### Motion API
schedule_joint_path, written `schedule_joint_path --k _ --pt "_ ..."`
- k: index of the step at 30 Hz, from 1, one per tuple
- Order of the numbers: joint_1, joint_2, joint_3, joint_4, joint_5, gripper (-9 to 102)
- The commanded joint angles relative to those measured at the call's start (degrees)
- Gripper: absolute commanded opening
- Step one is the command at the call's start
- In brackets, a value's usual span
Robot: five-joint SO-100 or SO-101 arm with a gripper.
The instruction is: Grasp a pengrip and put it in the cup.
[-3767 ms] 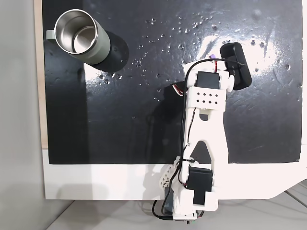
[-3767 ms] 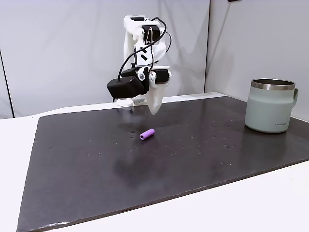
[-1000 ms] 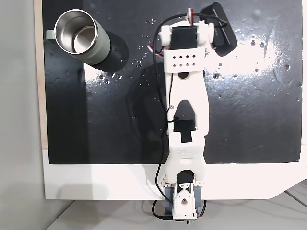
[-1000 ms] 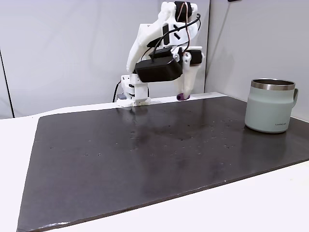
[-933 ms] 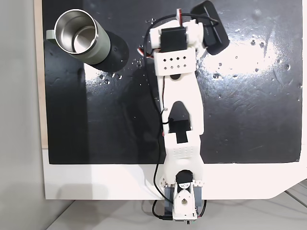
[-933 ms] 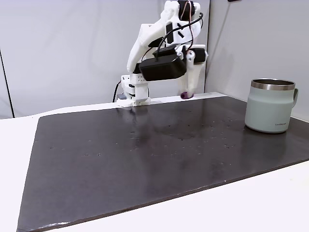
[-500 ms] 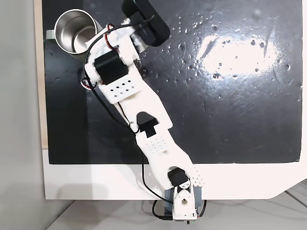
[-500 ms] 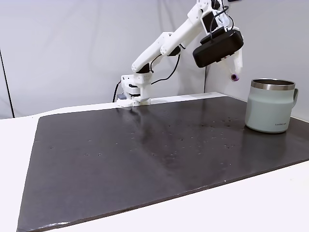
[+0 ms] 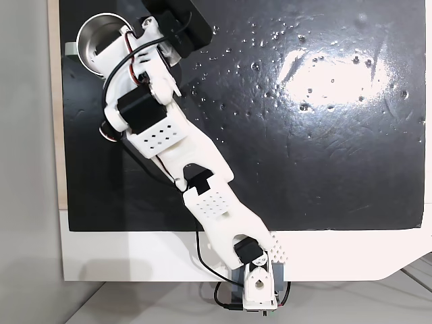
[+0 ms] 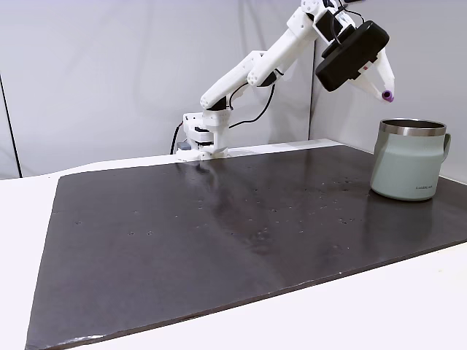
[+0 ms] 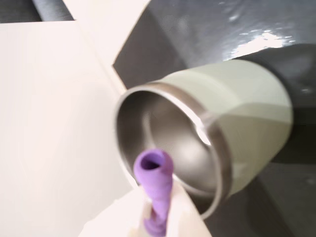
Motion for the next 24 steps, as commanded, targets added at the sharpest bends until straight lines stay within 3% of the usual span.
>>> schedule_joint_path --k 1,8,24 --pt "-2.37 1.67 -2.90 -4.31 0.88 0" --pt "-5.63 -0.70 -2.99 -8.70 1.05 0" --pt "-3.43 -5.45 -2.99 -16.79 2.64 0"
